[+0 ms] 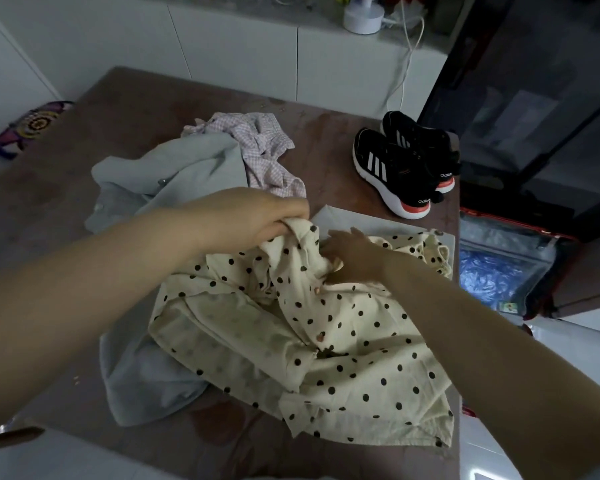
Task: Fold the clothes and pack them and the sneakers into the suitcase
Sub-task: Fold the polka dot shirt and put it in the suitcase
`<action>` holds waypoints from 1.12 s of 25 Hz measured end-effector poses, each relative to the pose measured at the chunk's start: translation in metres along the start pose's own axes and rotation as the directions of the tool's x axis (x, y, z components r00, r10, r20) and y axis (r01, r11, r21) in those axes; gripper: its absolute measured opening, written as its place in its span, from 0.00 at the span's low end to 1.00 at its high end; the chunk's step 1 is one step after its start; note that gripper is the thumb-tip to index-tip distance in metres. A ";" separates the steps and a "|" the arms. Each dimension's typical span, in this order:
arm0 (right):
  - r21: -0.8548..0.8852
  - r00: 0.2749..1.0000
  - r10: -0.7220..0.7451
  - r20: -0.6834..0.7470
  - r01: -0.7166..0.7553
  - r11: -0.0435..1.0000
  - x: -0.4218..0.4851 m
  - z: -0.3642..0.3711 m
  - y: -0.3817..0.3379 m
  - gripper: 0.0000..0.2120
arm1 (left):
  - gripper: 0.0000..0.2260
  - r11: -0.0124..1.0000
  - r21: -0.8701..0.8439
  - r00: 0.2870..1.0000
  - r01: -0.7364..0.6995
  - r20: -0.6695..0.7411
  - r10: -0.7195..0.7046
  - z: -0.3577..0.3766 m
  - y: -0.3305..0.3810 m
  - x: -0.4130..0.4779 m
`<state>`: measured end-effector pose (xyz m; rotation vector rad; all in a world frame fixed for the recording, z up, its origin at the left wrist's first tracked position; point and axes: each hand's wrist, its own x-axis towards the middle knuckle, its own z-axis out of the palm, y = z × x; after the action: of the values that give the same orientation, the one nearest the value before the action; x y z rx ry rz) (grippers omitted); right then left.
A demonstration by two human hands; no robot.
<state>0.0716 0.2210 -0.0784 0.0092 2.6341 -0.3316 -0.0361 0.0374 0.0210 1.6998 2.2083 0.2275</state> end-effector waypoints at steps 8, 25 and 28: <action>0.671 0.887 0.420 -0.193 -0.192 0.716 -0.056 -0.017 0.065 0.09 | 0.32 0.895 -0.003 0.888 0.446 0.126 -0.442 0.047 -0.083 0.020; 0.193 0.776 0.301 -0.554 -0.232 0.953 -0.020 -0.011 -0.021 0.22 | 0.32 0.844 -0.043 0.740 0.535 -0.457 -0.493 -0.011 -0.096 0.044; 0.358 0.978 0.176 -0.112 -0.126 0.925 -0.028 0.039 -0.059 0.22 | 0.20 0.940 -0.076 0.916 0.333 -0.209 -0.341 0.040 -0.075 0.002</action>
<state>0.1109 0.1559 -0.0848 0.3651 2.6555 -0.7662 -0.0895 0.0160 -0.0416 1.2945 2.5954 0.3817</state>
